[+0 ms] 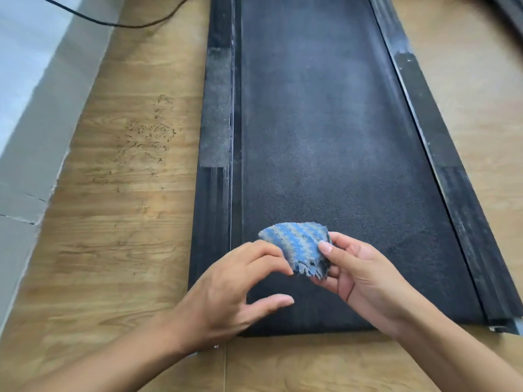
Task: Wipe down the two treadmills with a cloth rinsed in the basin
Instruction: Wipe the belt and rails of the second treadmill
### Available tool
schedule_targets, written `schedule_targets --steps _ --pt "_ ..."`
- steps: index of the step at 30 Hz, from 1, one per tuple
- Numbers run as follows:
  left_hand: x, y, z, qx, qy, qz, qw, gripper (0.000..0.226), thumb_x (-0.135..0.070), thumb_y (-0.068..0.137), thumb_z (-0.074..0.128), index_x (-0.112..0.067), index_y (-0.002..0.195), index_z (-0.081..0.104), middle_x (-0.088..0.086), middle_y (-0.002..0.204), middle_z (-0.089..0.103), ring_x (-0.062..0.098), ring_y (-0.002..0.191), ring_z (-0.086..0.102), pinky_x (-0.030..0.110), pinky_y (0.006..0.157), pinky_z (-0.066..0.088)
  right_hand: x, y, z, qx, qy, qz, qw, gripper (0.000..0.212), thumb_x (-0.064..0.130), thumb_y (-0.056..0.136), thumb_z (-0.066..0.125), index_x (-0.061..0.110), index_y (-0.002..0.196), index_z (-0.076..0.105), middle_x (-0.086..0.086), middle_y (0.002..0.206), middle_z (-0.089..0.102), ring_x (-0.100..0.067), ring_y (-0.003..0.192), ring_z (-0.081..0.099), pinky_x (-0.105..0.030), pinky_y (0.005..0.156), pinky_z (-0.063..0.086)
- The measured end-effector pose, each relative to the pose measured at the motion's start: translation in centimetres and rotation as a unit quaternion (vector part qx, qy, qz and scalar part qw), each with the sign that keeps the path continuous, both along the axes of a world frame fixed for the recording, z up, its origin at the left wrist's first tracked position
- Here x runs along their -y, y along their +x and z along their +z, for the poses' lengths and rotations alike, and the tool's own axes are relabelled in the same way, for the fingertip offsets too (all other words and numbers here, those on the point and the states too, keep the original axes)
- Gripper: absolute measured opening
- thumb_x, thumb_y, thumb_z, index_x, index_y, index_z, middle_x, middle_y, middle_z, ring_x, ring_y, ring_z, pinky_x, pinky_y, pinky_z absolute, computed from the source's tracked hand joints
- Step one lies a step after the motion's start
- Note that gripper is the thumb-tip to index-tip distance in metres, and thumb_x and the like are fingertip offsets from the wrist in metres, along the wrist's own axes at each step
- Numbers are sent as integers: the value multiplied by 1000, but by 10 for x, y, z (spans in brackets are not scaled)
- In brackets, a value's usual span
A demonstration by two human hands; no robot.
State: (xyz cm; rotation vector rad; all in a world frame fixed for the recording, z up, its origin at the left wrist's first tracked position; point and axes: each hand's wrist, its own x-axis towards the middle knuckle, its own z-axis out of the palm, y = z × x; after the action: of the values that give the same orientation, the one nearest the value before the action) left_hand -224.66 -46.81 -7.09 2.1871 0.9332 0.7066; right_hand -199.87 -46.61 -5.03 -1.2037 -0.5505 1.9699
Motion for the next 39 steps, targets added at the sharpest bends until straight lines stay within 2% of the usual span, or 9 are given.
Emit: schedule_targets --steps 5,12,15,19,26,29,34,36,39 --pt "-9 -1 0 -7 59 60 996 30 -10 91 79 -13 119 68 -7 121 61 20 108 63 38 95 52 -3 -7 -2 -60 -39 -15 997 33 9 99 57 -2 131 62 -14 108 74 -11 75 71 -24 67 62" --pt "-27 -12 3 -46 152 29 987 18 -27 99 77 -17 114 78 -1 120 67 20 94 62 42 80 52 -5 -1 -9 -109 -102 -23 988 35 9 97 62 0 131 62 -9 99 63 -7 62 56 -15 55 51" --pt "-32 -9 6 -62 196 4 979 27 -34 98 78 -18 120 77 1 120 69 21 86 61 44 75 52 -4 -1 -10 -179 -148 -25 972 47 3 83 84 -3 126 65 -9 96 62 -5 58 55 -15 52 49" --pt "-38 -3 9 -80 253 -46 963 29 -32 101 74 -14 125 76 5 126 70 26 99 68 44 83 55 -2 -5 -10 -268 -223 -60 935 55 -14 48 97 -10 97 74 -9 82 63 -6 51 56 -16 46 49" --pt "-40 -4 10 -37 260 -81 961 24 -16 102 71 -4 122 77 8 134 71 26 103 73 38 90 59 -3 -1 -10 -288 -248 -86 921 59 -21 49 93 -10 102 71 -10 83 66 -7 49 60 -18 45 52" --pt "-34 -7 8 -11 209 -54 976 22 -18 106 66 -3 118 77 6 127 75 22 103 74 33 92 59 0 -1 -15 -282 -255 -85 921 60 -18 53 93 -8 107 68 -10 83 63 -9 52 59 -20 45 51" --pt "-29 1 6 93 -100 69 988 9 -20 105 65 -14 102 71 -7 96 73 19 91 72 39 80 56 4 1 -19 -249 -258 -96 929 62 -14 44 99 -5 98 68 -10 78 63 -10 54 59 -19 45 51" --pt "-32 0 5 53 -113 4 992 27 -33 93 81 -17 112 71 -8 112 71 20 105 69 36 89 53 5 2 -19 -246 -258 -102 929 65 -14 41 99 -5 98 68 -9 77 62 -10 52 59 -19 45 51" --pt "-30 1 -2 -12 1 -60 998 48 -41 88 86 -13 122 69 -5 128 66 19 114 65 38 98 52 6 0 -18 -262 -262 -106 923 70 -18 41 97 -5 104 67 -9 75 62 -12 52 62 -21 44 52"
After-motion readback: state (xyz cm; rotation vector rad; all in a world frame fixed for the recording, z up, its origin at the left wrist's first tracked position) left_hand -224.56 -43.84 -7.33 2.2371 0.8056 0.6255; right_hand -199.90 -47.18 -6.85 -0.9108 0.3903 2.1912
